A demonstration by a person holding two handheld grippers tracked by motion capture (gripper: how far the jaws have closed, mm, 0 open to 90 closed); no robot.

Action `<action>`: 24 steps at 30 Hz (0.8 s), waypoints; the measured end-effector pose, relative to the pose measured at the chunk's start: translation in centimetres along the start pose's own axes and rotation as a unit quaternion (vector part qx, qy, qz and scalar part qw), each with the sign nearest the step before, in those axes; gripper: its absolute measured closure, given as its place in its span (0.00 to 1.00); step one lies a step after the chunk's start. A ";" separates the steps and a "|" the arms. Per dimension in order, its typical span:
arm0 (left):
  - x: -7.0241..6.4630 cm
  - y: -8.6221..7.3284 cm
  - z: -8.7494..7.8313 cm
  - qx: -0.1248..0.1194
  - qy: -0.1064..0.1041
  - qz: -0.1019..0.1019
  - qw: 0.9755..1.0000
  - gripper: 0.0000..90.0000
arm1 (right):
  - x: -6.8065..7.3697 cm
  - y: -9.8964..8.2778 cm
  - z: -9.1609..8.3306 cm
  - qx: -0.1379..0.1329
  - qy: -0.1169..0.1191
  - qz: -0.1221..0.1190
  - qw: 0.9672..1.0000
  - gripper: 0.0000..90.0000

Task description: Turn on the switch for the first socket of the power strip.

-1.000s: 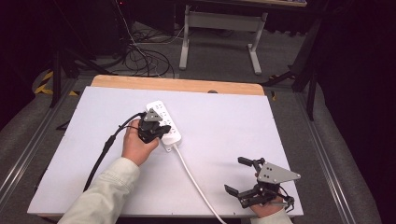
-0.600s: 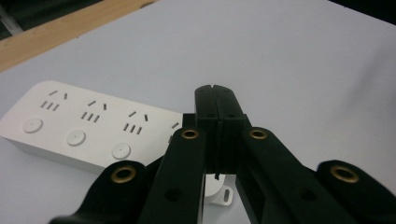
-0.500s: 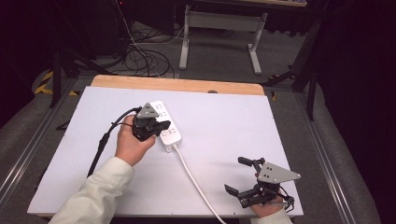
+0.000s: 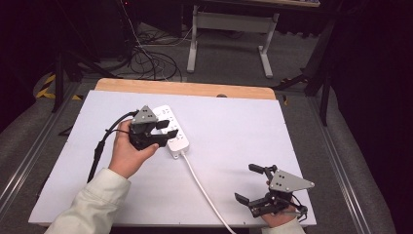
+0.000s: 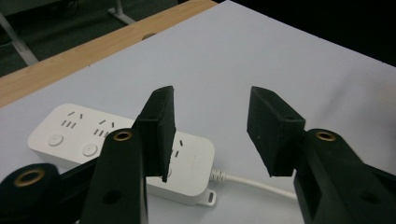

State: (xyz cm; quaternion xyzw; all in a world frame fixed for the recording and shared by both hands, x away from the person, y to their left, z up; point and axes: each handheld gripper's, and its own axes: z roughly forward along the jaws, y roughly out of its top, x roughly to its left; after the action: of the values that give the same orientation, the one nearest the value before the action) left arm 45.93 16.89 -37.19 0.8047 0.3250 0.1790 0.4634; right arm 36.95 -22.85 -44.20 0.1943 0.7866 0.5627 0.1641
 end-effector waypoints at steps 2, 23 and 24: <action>-0.2 0.0 -1.0 -0.005 0.003 0.006 1.000 0.47 | 0.0 0.0 0.0 -0.002 0.000 0.000 1.000 0.03; -1.7 -5.0 -7.8 -0.054 -0.031 0.036 0.997 0.25 | 0.0 0.0 0.1 -0.004 0.005 0.004 1.000 0.03; -1.6 -5.5 -8.0 -0.057 -0.036 0.044 0.997 0.22 | 0.0 0.0 0.1 -0.003 0.006 0.004 1.000 0.03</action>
State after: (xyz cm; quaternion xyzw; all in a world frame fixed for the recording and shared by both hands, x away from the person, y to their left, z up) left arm 38.06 22.79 -37.83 0.7968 0.2614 0.1885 0.5111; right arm 36.97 -22.76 -44.18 0.1932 0.7849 0.5672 0.1577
